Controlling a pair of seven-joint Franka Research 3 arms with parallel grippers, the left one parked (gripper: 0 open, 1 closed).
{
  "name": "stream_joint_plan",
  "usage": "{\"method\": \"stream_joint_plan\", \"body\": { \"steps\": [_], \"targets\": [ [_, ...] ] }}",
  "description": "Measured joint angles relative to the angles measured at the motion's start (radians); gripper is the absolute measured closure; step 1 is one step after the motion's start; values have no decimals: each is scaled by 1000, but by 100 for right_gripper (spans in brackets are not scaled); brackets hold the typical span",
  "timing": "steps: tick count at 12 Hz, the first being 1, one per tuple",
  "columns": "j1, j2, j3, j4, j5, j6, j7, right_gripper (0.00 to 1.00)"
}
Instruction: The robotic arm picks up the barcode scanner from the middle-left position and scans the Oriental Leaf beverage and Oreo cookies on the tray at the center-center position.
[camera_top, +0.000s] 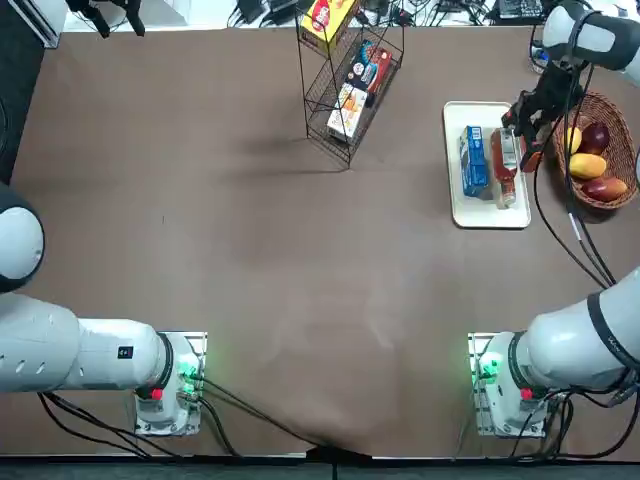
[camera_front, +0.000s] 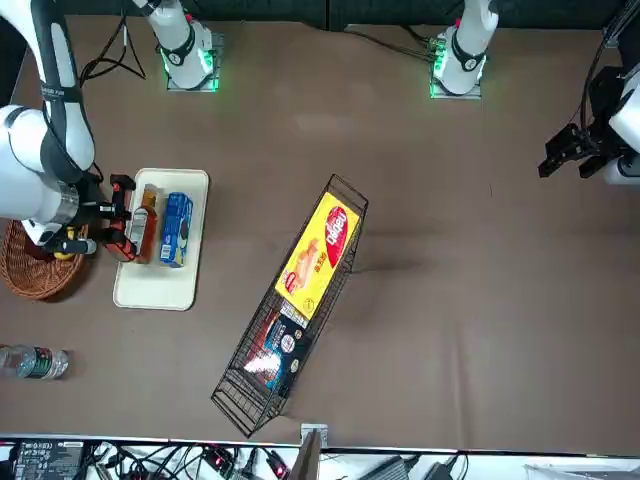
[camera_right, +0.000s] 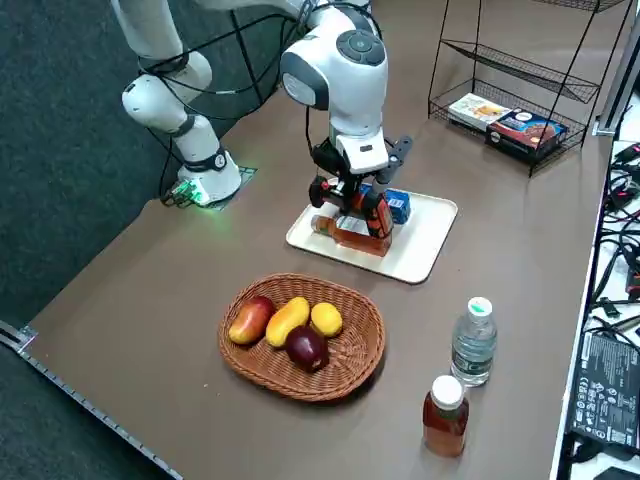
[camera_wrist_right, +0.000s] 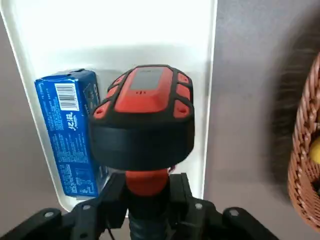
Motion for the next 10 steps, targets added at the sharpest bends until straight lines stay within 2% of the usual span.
{"method": "stream_joint_plan", "body": {
  "steps": [3,6,10],
  "targets": [
    [1,0,3,2,27,0,0,58],
    [22,-13,44,36,37,-16,17,58],
    [141,-29,66,48,39,-20,136,58]
  ]
}}
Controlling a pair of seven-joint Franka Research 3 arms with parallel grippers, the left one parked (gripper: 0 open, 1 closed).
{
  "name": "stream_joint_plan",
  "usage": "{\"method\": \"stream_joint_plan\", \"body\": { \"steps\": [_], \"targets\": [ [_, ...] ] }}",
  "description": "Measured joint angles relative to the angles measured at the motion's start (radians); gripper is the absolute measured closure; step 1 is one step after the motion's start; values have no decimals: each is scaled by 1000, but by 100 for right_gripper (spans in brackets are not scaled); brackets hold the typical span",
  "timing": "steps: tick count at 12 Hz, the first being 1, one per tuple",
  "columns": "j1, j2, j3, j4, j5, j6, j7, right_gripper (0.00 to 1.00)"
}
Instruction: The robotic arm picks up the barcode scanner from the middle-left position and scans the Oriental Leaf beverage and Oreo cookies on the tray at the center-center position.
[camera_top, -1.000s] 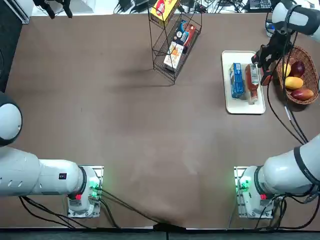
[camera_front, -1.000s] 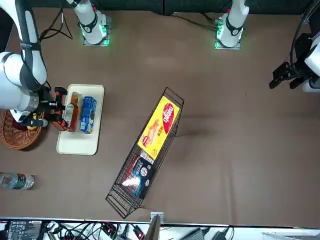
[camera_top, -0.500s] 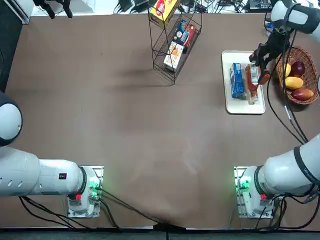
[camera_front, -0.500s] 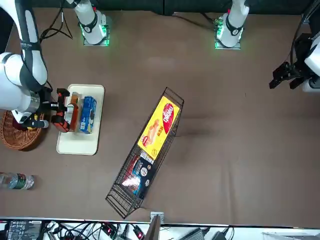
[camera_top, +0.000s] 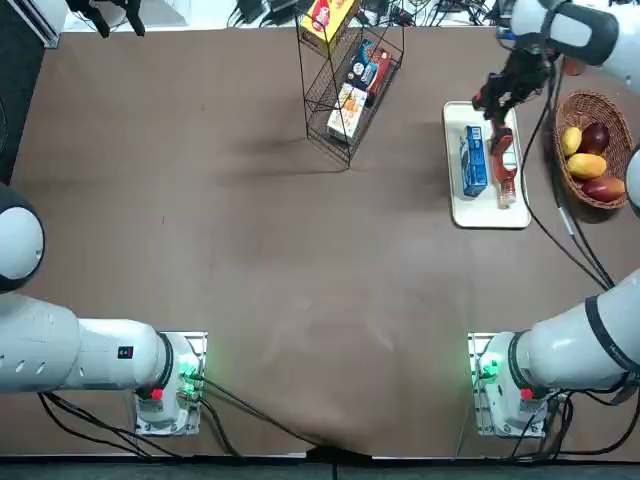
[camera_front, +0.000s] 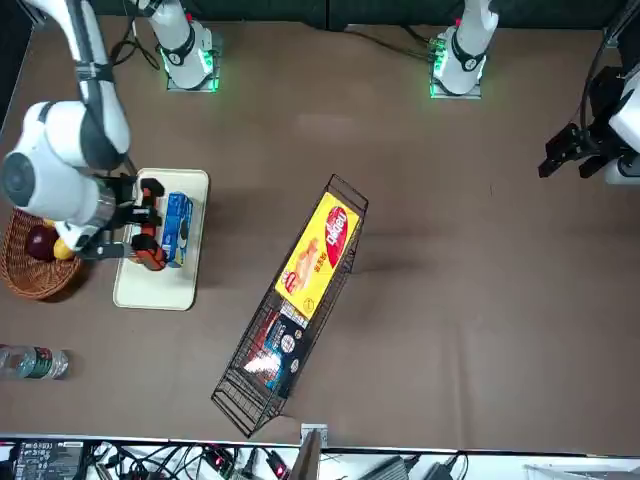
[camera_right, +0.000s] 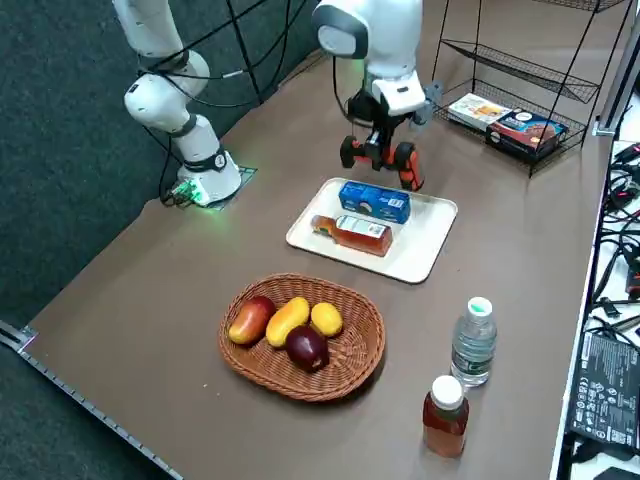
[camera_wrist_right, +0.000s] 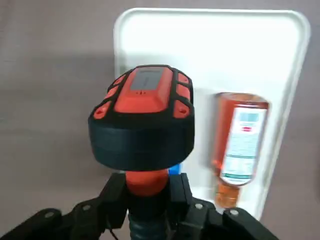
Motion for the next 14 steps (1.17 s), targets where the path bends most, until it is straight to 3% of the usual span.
{"method": "stream_joint_plan", "body": {
  "steps": [6,14],
  "targets": [
    [138,29,7,-7,26,105,154,58],
    [273,150,8,-71,30,328,339,58]
  ]
}}
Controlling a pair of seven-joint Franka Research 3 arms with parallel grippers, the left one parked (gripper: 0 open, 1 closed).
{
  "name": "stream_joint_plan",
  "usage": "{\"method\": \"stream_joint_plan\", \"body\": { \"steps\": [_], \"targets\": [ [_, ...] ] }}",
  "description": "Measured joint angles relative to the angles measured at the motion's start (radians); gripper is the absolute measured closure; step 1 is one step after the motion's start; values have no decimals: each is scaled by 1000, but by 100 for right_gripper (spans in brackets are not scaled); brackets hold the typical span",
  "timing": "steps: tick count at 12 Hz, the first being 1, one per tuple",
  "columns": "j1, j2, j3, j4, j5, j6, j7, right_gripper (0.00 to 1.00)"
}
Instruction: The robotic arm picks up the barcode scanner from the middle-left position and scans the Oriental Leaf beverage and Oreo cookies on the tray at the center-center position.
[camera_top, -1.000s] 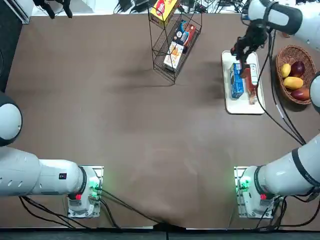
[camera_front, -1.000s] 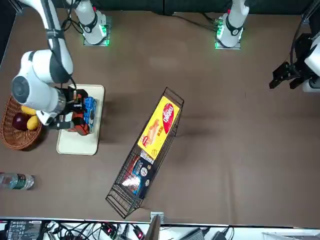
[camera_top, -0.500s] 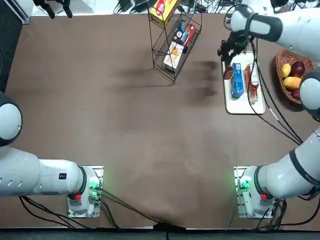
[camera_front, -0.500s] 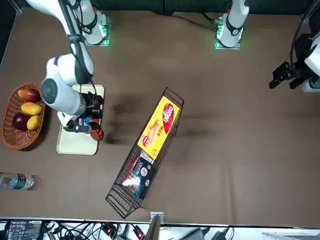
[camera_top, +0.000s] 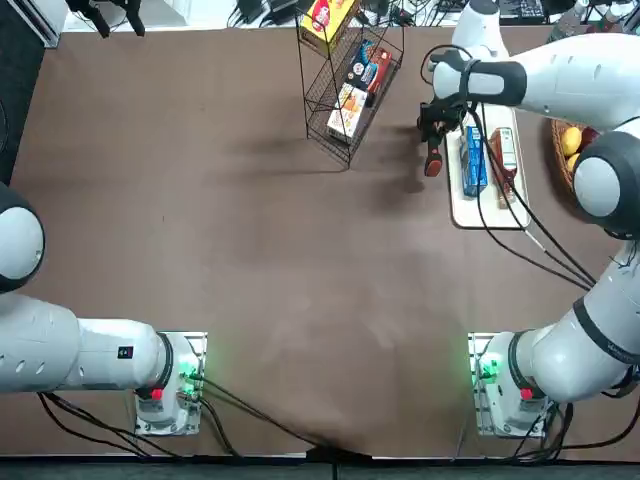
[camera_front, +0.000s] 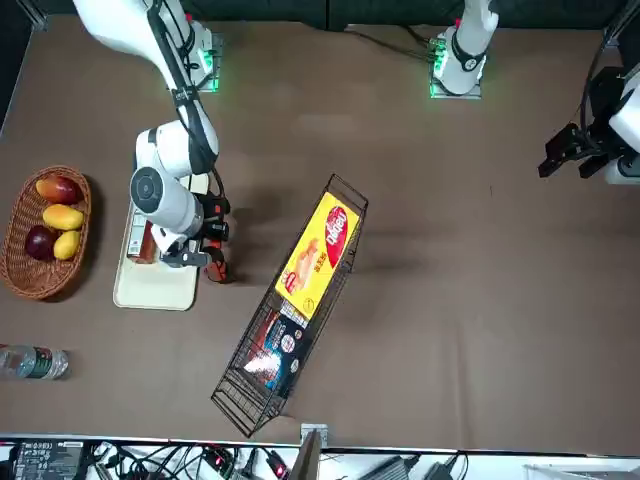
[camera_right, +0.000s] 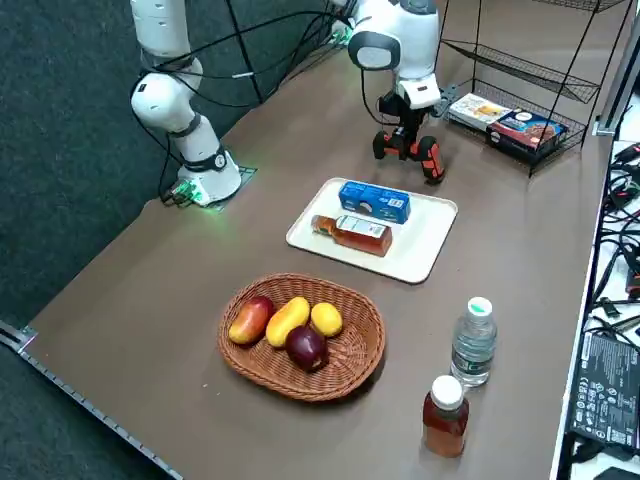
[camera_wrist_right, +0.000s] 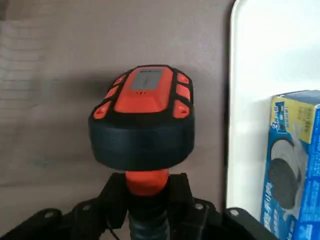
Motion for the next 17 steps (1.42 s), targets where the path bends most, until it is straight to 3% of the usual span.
{"method": "stream_joint_plan", "body": {
  "steps": [13,16,17],
  "targets": [
    [21,2,0,-96,0,130,-1,58],
    [31,2,0,-101,0,131,-1,54],
    [32,1,0,-101,0,131,-1,45]
  ]
}}
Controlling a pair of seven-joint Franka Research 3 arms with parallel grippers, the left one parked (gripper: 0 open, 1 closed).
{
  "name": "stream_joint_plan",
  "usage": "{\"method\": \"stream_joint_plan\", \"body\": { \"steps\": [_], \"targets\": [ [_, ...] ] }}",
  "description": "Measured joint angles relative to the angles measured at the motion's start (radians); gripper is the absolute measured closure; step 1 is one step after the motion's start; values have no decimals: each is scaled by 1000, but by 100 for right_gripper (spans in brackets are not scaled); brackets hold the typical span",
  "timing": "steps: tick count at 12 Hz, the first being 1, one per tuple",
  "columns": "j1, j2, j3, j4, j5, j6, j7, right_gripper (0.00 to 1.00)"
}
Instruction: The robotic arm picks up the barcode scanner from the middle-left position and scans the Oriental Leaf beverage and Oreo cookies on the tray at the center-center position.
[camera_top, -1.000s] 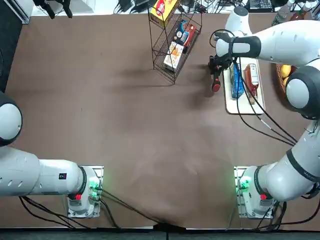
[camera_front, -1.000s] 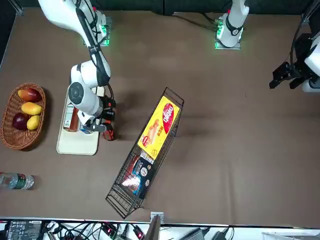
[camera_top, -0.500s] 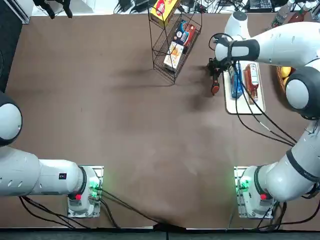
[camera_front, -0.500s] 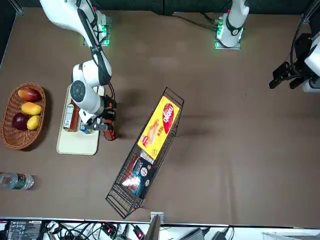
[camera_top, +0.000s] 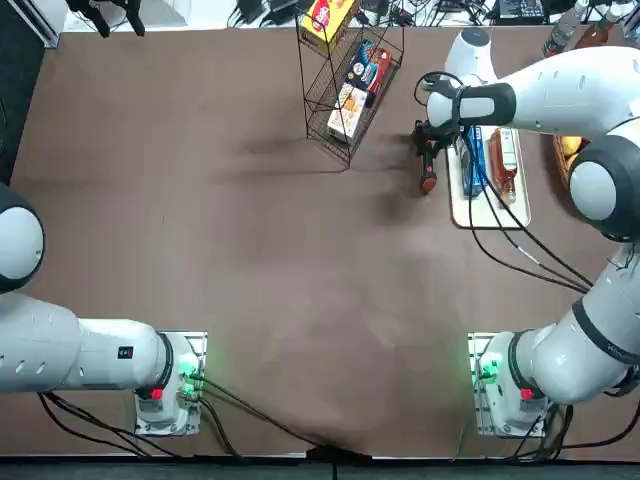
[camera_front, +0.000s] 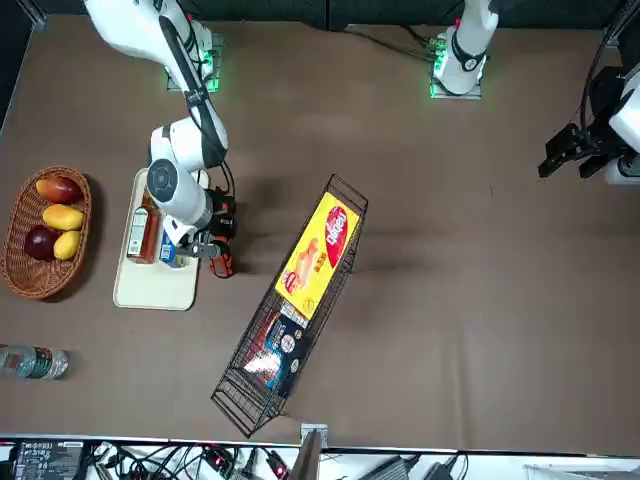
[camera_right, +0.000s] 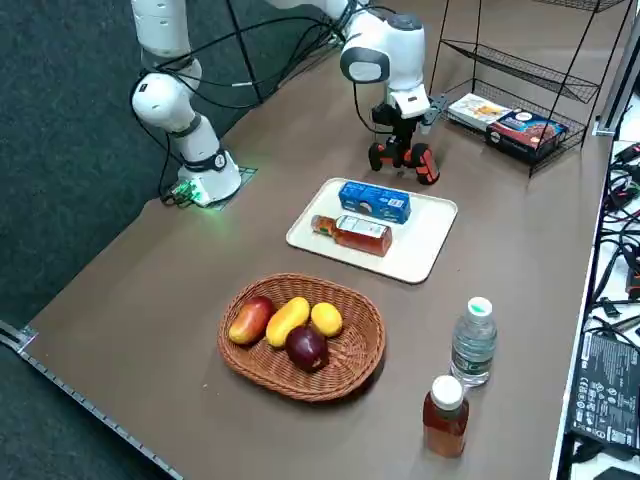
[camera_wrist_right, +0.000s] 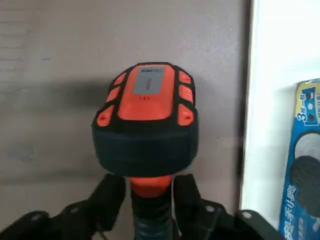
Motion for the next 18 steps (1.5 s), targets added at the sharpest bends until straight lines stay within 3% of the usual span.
{"method": "stream_joint_plan", "body": {
  "steps": [1,2,3,7,10,14,18],
  "targets": [
    [1,-1,0,0,0,0,-1,34],
    [2,-6,0,0,0,-1,-2,12],
    [2,-12,0,2,-1,-2,-5,1],
    [2,-74,-6,20,-3,-19,-36,0],
    [-11,-157,-32,42,-10,-96,-62,0],
    [-75,-258,-66,142,-60,-322,-156,0],
    [-124,-285,-76,285,-114,-557,-254,0]
  ]
}}
